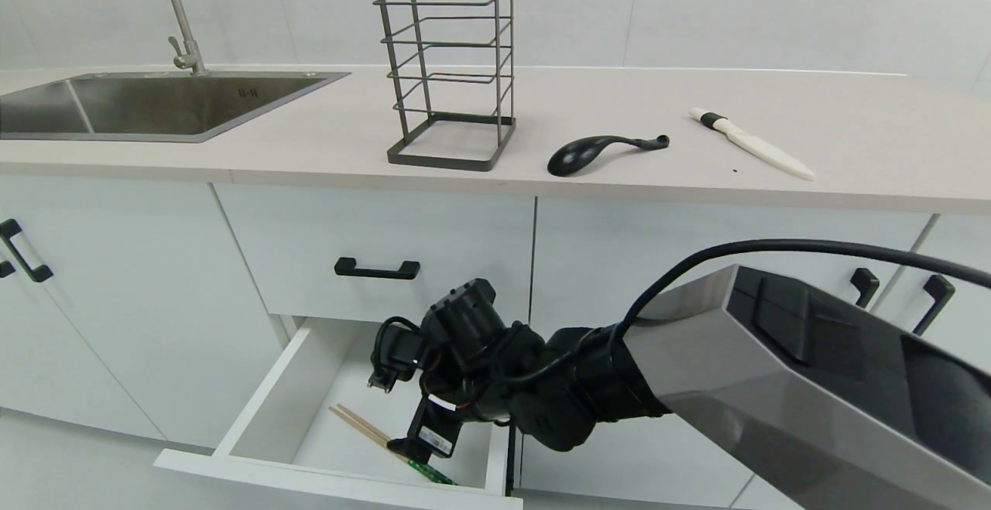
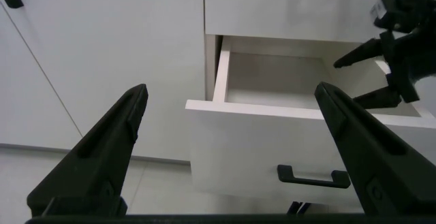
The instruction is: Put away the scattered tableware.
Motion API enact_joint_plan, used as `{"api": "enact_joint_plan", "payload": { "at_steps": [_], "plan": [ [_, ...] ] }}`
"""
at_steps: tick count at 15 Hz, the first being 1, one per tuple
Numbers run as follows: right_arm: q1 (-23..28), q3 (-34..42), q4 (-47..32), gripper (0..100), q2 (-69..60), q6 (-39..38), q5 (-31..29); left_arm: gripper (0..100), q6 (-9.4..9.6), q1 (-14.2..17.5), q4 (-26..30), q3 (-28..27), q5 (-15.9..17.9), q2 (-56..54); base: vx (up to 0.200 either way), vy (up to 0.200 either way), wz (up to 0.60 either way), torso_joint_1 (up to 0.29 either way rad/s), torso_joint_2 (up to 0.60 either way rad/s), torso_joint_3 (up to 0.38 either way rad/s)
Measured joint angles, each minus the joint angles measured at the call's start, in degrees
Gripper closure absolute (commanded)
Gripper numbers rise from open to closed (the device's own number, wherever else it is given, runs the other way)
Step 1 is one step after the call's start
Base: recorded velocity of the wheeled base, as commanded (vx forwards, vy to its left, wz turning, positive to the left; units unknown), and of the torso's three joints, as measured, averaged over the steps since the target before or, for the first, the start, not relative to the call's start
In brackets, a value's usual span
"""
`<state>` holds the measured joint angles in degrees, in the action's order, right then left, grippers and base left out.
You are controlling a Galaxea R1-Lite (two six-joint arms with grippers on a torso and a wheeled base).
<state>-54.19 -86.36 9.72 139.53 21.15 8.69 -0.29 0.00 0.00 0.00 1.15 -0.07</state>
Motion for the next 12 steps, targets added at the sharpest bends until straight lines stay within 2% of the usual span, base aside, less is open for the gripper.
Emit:
{"api": "enact_joint_plan", "payload": {
  "at_steps": [6,8,12],
  "plan": [
    [-1.3,2.3,3.9,0,-6.4,0.7,0.4,0,0.00,0.0,0.0,0.0,0.0,0.0,0.000,0.000,0.00,0.000,0.00,0.000],
    [-1.4,5.6,10.3,0,-8.8,0.0,0.7,0,0.05,0.0,0.0,0.0,0.0,0.0,0.000,0.000,0.00,0.000,0.00,0.000],
    [-1.6,14.8,17.6,0,-12.7,0.4,-1.0,0,0.00,0.0,0.0,0.0,0.0,0.0,0.000,0.000,0.00,0.000,0.00,0.000]
  ]
}}
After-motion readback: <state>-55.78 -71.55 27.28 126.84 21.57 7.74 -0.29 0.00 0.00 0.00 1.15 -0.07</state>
